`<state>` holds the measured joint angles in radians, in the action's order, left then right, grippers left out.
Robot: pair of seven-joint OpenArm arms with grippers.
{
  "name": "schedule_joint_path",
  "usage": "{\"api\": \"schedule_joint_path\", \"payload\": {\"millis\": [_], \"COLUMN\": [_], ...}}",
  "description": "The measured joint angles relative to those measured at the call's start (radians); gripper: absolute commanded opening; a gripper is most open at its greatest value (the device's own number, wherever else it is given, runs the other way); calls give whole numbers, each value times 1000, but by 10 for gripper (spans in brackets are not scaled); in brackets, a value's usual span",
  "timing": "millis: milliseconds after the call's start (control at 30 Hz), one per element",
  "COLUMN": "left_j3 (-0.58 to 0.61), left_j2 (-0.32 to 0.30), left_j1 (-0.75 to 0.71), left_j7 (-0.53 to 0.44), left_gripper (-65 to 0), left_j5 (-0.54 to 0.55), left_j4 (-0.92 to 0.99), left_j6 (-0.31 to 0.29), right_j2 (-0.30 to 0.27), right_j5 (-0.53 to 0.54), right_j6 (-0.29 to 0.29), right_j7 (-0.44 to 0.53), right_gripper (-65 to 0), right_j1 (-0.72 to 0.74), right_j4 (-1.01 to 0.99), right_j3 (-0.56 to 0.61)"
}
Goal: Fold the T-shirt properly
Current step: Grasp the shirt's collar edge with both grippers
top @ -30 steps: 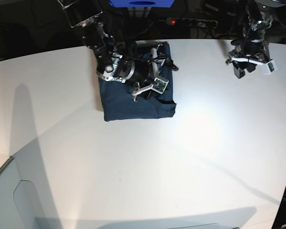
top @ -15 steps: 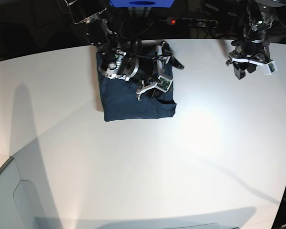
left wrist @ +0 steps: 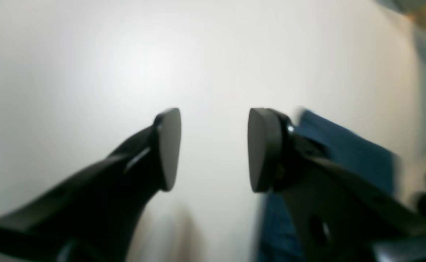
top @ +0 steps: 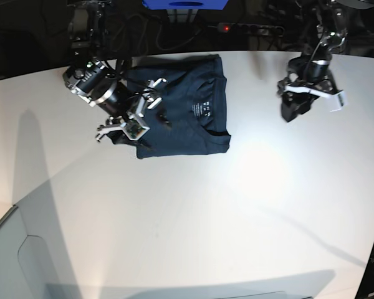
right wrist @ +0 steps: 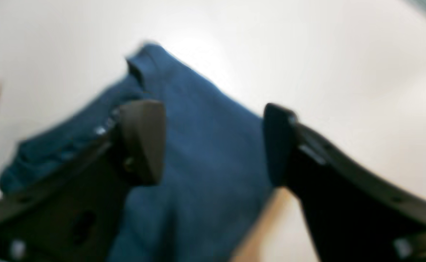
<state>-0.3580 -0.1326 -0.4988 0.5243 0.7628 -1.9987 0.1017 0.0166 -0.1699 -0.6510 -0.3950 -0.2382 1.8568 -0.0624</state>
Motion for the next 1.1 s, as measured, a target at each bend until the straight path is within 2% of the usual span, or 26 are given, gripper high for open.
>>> {"api": "schedule_joint_path", "payload": {"millis": [133,200,467,1067,1100], "left_j3": [107,165,327,410,413], "left_j2": [-3,-3,4,10,11], "left_j1": [26,28,63,111,115], "left_j7": [-3,-3,-11,-33,-29], "left_gripper": [-248,-245,-244,-250,-264], "left_j5": [9,8,5,20,20], "left_j4": [0,0,94,289,293], "left_j6": [0,1,11,2,1], "right_j2": [3,3,5,5,5], "right_j5": [2,-3,-1,-2,-2], "right_j6": [1,1,0,0,0], "right_j7": [1,2,3,3,2], "right_gripper": [-552,-597,-590,-590,-590], "right_j1": [-47,-83,-134,-181,-183], "right_j4": [1,10,30,32,32], "right_j3": [-50,-62,-59,-60,-60]}}
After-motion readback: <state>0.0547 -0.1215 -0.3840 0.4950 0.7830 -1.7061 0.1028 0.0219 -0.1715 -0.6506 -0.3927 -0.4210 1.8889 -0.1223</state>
